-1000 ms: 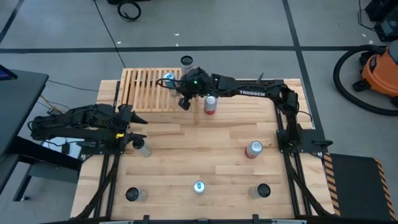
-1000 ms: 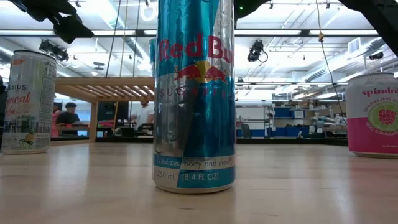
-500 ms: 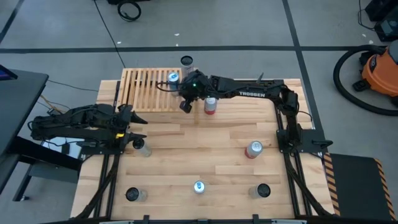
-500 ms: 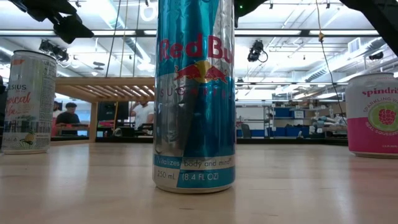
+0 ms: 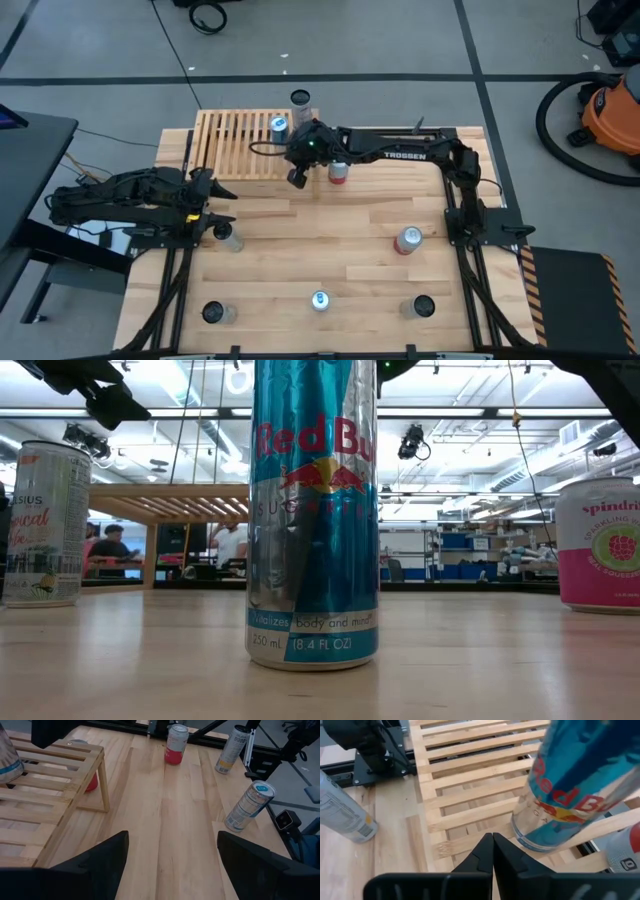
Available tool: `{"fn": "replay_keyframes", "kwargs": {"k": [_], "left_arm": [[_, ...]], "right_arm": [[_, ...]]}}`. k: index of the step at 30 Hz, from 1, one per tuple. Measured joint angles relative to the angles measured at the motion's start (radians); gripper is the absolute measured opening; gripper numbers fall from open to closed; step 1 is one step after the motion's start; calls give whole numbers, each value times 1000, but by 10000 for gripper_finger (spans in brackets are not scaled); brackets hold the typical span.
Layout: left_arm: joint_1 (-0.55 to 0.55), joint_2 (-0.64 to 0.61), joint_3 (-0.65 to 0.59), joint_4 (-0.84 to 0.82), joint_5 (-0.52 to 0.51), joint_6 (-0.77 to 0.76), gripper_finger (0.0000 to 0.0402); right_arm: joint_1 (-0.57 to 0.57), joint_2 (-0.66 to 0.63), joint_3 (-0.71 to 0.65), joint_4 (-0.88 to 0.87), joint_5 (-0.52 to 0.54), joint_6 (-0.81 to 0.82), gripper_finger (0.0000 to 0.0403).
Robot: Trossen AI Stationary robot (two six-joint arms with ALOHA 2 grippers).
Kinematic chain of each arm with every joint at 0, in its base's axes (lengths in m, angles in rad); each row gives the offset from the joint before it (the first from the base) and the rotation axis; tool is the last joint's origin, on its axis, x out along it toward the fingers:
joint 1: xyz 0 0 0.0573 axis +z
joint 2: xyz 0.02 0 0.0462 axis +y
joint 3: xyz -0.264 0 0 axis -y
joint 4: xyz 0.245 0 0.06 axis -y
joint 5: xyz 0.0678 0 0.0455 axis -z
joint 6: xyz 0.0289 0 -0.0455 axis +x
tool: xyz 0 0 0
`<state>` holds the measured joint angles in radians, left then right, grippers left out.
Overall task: Place canned beverage on shelf
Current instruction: Put the top blue soda can on the shelf
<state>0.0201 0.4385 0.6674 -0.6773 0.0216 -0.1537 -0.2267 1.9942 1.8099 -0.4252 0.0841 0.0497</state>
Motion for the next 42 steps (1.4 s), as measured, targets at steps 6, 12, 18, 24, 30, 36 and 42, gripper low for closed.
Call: {"fn": "replay_keyframes", "kwargs": {"k": [6, 12, 18, 24, 30, 36, 42], "left_arm": [[0, 0, 0, 0, 0, 0, 314], [0, 0, 0, 0, 0, -1, 314], [0, 0, 0, 0, 0, -1, 314], [0, 0, 0, 0, 0, -1, 314], [0, 0, 0, 0, 0, -1, 314], [0, 0, 0, -1, 0, 0, 314], [0, 0, 0, -1, 0, 5, 314]], "right_arm": [[15, 0, 0, 0, 0, -73, 40], [32, 0, 0, -1, 0, -107, 92], [37, 0, 0, -27, 0, -149, 151], [36, 0, 0, -40, 38, -147, 202], [37, 0, 0, -40, 85, -73, 237], [54, 0, 0, -40, 122, -19, 256], [69, -3, 0, -24, 54, 27, 257]]}}
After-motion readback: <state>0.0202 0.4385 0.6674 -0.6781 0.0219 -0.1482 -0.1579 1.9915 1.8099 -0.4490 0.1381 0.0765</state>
